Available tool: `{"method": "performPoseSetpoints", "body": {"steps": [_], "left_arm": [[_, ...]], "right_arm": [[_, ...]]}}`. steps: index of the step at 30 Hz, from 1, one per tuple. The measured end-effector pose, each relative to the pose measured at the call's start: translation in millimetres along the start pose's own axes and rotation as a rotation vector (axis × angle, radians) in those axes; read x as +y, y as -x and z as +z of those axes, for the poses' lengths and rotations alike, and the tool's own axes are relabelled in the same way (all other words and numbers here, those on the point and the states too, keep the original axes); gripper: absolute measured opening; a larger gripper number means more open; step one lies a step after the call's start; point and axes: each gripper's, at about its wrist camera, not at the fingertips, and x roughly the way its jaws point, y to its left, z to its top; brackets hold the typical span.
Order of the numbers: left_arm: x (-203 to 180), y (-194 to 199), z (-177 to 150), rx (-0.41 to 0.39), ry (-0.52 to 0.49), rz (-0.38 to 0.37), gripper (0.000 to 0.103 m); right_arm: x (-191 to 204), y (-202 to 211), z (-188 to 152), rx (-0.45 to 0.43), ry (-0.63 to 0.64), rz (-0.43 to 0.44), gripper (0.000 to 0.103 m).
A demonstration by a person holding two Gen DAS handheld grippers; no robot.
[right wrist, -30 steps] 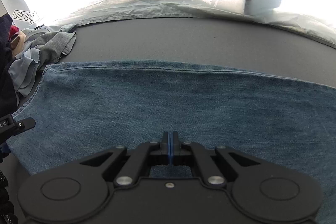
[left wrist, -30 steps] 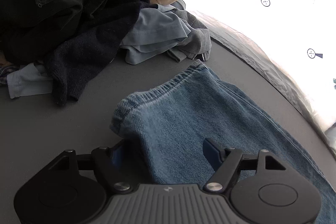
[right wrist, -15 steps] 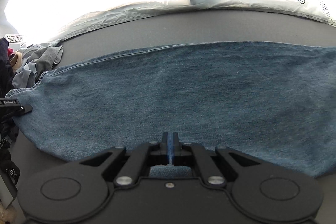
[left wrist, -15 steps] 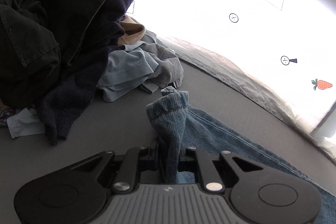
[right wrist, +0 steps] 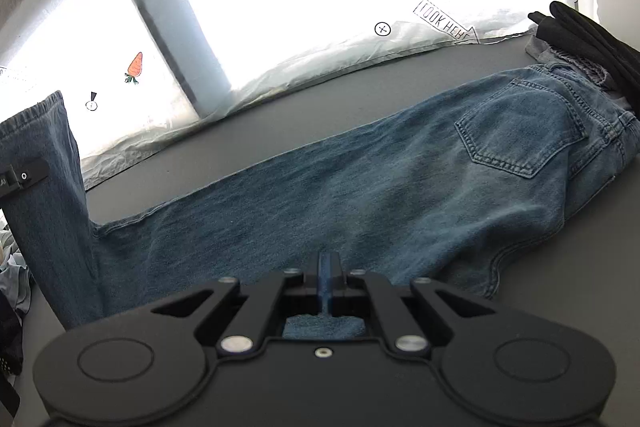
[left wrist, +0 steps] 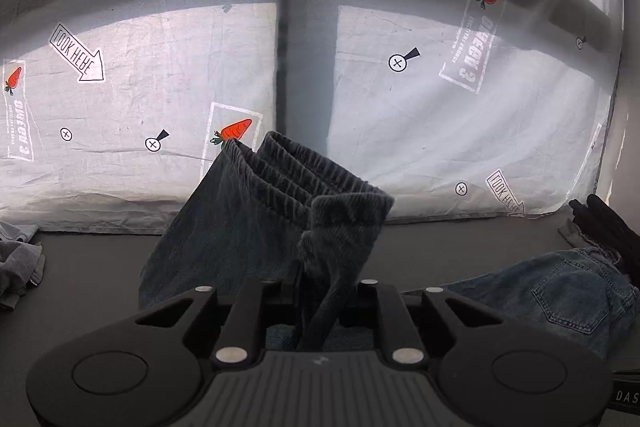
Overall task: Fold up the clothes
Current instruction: 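Fold the hem end over toward the waistband with the left gripper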
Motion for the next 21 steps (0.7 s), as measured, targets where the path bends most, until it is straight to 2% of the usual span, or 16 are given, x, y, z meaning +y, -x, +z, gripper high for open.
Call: {"method": "performPoseSetpoints", "body": {"steps": [1,2,3,5,7,8,9,11,14,17,19,21], "left_arm": [[-18.8,-12.6,-10.4,0.064,-0.02,-0.042,0.057],[-34.5,-24.0,-25.2,0.129,-0.048,-0.061,0.061],[-50.4,-34.1,-43.4,0.202,-0.087,-0.073,0.06],[-65.1,-34.7,-67.1,0.266,-0.129,-0.079,0.06],[-58.8,-21.5,-81.1,0.25,-0.105,-0.113,0.063],[-51.3,-15.7,-84.7,0.253,-0.081,-0.107,0.064],[-42.5,-11.5,-85.1,0.256,-0.051,-0.076,0.064],[-18.6,-4.4,-80.6,0.239,0.02,0.009,0.064],[21.0,5.3,-72.8,0.209,0.121,0.157,0.067],[64.3,13.5,-67.3,0.186,0.217,0.295,0.071],[83.9,14.8,-70.6,0.202,0.247,0.336,0.071],[99.3,14.3,-75.7,0.226,0.259,0.366,0.072]], "right_arm": [[-11.7,3.3,0.6,-0.005,0.006,-0.017,0.004],[-24.5,6.6,1.3,-0.008,0.013,-0.037,0.005],[-35.3,8.3,1.1,-0.004,0.015,-0.054,0.008],[-56.7,7.4,-0.7,0.032,0.004,-0.076,0.011],[-73.1,5.0,-2.8,0.055,0.002,-0.075,0.012],[-77.4,1.8,-3.2,0.065,0.012,-0.07,0.017],[-80.4,-2.1,-3.4,0.074,0.024,-0.063,0.022],[-80.9,-12.7,-1.6,0.114,0.035,-0.041,0.022],[-64.9,-26.4,2.1,0.116,0.078,0.054,0.023],[-36.4,-51.3,2.8,0.161,0.117,0.147,0.025],[-21.4,-66.5,0.5,0.191,0.117,0.212,0.032],[-7.9,-84.3,-0.4,0.214,0.093,0.243,0.049]]}}
